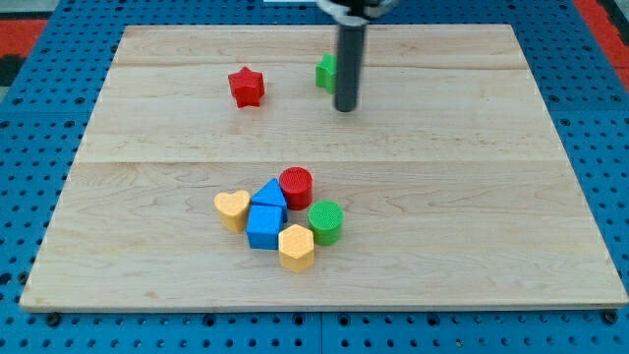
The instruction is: Slide the green star to the top center
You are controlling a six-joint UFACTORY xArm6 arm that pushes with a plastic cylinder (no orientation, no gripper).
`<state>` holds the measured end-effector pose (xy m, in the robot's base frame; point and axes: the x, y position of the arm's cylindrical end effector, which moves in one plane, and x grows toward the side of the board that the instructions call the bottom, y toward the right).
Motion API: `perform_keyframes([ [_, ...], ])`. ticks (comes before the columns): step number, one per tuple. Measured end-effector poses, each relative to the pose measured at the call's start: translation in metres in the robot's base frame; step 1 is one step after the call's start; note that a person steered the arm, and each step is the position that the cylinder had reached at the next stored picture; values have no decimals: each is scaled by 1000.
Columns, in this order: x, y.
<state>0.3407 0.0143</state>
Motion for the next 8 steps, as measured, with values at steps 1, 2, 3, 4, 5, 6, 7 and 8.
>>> perform_keyframes([
  [1,-40,-3],
  [2,-39,3],
  [3,-60,11],
  [4,-48,52],
  [5,-69,65],
  [6,-96,31],
  [7,-92,-9],
  [8,10,34],
])
